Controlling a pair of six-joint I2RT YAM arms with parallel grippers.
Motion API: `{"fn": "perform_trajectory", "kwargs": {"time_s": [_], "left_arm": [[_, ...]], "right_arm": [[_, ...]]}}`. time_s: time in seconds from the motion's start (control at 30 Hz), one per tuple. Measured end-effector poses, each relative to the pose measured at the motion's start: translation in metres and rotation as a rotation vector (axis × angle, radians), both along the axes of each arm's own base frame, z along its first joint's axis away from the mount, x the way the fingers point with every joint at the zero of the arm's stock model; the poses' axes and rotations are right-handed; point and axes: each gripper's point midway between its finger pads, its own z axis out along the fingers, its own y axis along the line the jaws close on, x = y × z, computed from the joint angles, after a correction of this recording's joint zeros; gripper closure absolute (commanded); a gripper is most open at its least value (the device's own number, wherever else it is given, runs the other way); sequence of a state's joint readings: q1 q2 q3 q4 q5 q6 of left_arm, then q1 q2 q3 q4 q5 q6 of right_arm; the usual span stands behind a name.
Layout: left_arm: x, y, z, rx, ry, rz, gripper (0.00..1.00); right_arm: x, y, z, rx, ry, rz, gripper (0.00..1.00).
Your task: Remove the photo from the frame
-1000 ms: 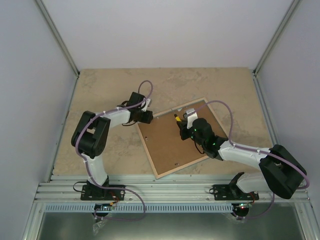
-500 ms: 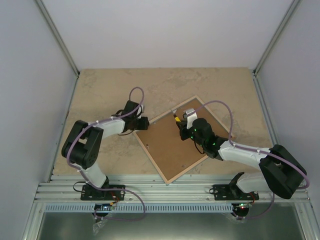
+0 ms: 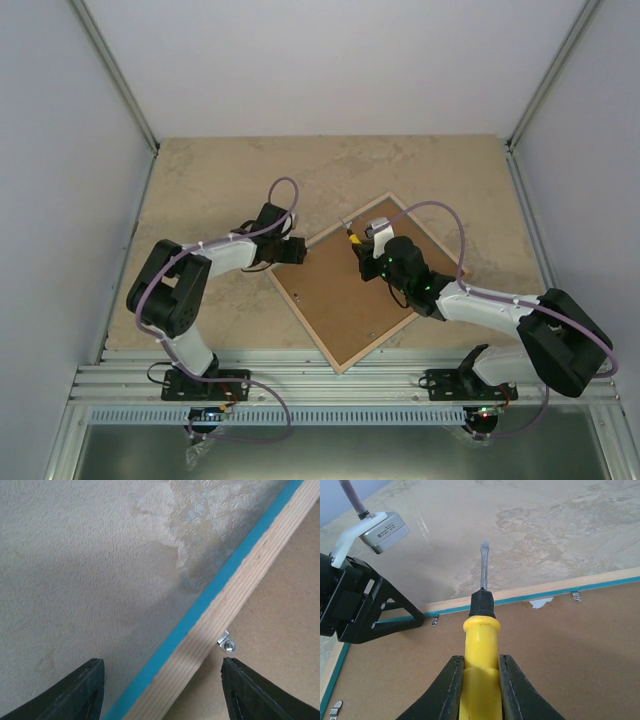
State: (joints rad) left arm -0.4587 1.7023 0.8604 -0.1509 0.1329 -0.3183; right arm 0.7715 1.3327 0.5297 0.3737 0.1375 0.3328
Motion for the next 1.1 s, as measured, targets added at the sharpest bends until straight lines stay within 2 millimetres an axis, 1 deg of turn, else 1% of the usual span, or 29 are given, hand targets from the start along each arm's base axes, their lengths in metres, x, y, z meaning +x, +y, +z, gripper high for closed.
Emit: {"fn": "perform_trajectory", "kwargs": {"time_s": [0.13, 0.3, 0.4, 0.47, 0.6, 0.67, 0.73, 0.83, 0.93, 1.1], "left_arm": [[0.0, 0.001, -0.002, 0.029, -0.009, 0.002, 0.36], [0.001, 0.0, -0.004, 0.081, -0.022, 0.006, 0.42], [0.002, 0.0, -0.005, 0.108, -0.029, 0.013, 0.5], [0.003, 0.0, -0.004, 0.118, -0.034, 0.009, 0.58], [-0.002, -0.005, -0.003, 0.128, -0.038, -0.03, 0.73], [-0.005, -0.006, -0.002, 0.121, -0.027, -0.013, 0.78], [-0.005, -0.004, -0.001, 0.116, -0.026, 0.007, 0.79], [-0.017, -0.001, -0.001, 0.103, -0.001, 0.023, 0.8], [-0.021, 0.006, 0.0, 0.089, 0.021, 0.086, 0.8], [-0.029, 0.019, -0.001, 0.067, 0.048, 0.18, 0.76]], "right_arm": [[0.0, 0.001, 0.0, 0.001, 0.001, 0.003, 1.0], [-0.001, 0.002, -0.001, 0.003, 0.004, 0.01, 1.0], [-0.001, 0.002, -0.001, 0.003, 0.005, 0.013, 1.0], [-0.002, 0.002, -0.001, 0.003, 0.006, 0.014, 1.0], [-0.002, 0.003, -0.001, 0.003, 0.008, 0.017, 1.0], [-0.002, 0.003, -0.003, 0.002, 0.01, 0.019, 1.0], [-0.002, 0.003, -0.004, -0.001, 0.013, 0.02, 1.0], [-0.003, 0.004, -0.004, 0.002, 0.015, 0.027, 1.0], [-0.004, 0.006, -0.005, 0.001, 0.019, 0.041, 1.0], [-0.005, 0.015, -0.01, -0.003, 0.038, 0.081, 1.0]]}}
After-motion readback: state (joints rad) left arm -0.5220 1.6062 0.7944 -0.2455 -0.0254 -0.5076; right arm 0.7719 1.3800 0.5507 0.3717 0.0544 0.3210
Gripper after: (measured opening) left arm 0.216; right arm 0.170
